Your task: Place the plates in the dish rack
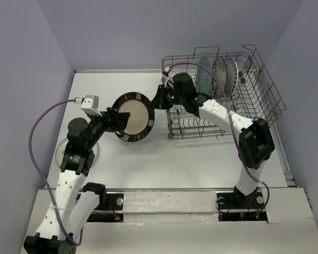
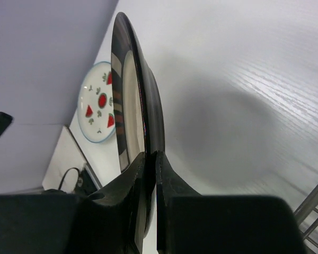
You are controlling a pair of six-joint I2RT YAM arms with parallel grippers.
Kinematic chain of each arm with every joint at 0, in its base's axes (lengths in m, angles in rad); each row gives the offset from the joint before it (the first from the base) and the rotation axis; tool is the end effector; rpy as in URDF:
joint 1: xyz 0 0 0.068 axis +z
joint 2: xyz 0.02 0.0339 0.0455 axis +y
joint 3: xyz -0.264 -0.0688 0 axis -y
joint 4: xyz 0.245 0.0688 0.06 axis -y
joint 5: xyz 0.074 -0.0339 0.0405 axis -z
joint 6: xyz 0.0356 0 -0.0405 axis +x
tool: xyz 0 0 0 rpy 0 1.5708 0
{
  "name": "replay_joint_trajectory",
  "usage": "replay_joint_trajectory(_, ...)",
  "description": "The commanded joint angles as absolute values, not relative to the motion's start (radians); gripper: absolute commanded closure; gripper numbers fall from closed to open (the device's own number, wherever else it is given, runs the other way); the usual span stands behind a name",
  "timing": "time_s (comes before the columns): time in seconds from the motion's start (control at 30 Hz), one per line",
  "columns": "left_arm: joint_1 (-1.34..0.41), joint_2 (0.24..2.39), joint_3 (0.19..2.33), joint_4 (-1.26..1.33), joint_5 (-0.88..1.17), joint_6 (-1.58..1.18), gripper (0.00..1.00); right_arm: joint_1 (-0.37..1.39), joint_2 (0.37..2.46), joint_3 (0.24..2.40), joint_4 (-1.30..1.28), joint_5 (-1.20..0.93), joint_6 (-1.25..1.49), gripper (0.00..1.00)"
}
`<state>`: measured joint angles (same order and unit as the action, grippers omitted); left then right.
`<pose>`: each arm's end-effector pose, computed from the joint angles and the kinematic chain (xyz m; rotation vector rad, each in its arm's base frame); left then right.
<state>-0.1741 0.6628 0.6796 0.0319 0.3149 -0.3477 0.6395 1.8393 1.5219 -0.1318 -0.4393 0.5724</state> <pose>0.1592 -0.0392 0.3453 0.1222 1.5559 -0.6531 0.3418 0.2731 0.3025 -0.3770 2.1592 1.1748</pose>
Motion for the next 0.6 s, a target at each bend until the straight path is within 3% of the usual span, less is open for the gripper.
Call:
replay_joint_trajectory(0.0, -0.167, 0.649, 0.684, 0.08, 0.33, -0.345, 0.01, 0.58, 1.677, 1.569, 0.133, -0.49, 0.696, 0.93)
replay_joint_trajectory(0.17, -0.167, 0.644, 0.683, 0.074, 0.327, -0.337, 0.01, 0.463, 1.594, 1.6, 0.114, -0.43, 0.706, 0.93)
replay_joint_trajectory(0.4, -0.176, 0.63, 0.687, 0.066, 0.331, -0.33, 0.01, 0.405, 1.49, 1.681, -0.118, 0.071, 0.448, 0.93)
replay_joint_trajectory(0.57, -0.183, 0.626, 0.692, 0.052, 0.313, -0.322, 0.01, 0.393, 1.531, 1.765, -0.149, 0.287, 0.287, 0.93)
